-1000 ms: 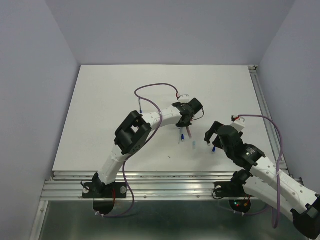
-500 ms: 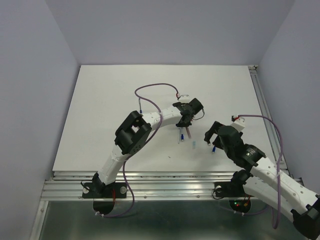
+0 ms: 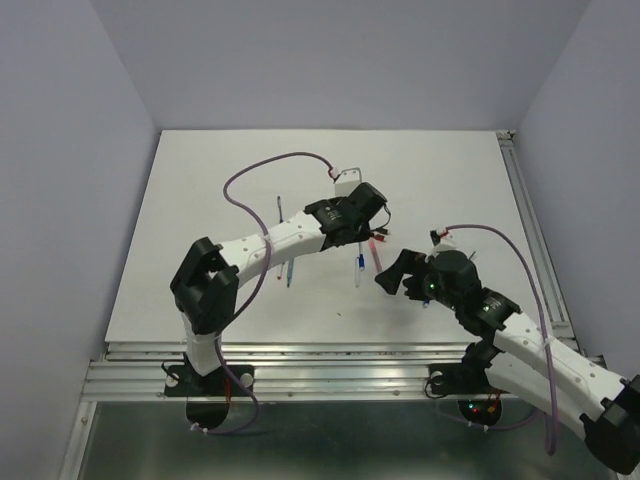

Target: Open the pen caps

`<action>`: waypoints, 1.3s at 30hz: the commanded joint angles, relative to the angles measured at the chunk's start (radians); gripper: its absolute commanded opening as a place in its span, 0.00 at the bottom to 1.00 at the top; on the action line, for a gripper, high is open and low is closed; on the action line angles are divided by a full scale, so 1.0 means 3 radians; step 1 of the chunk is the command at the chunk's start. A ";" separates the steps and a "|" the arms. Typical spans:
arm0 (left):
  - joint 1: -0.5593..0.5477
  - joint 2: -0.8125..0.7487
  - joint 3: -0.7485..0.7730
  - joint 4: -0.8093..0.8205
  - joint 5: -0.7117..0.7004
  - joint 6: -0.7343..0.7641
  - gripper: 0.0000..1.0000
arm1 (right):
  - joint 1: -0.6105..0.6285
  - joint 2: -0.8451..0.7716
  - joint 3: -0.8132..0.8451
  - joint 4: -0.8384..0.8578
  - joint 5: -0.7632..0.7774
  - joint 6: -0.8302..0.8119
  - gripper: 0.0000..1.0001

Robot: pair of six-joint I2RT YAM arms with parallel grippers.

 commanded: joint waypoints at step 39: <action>0.0023 -0.0559 -0.0599 0.0582 0.0004 -0.0167 0.00 | 0.0002 0.1430 0.0107 0.2039 -0.1322 0.0567 0.09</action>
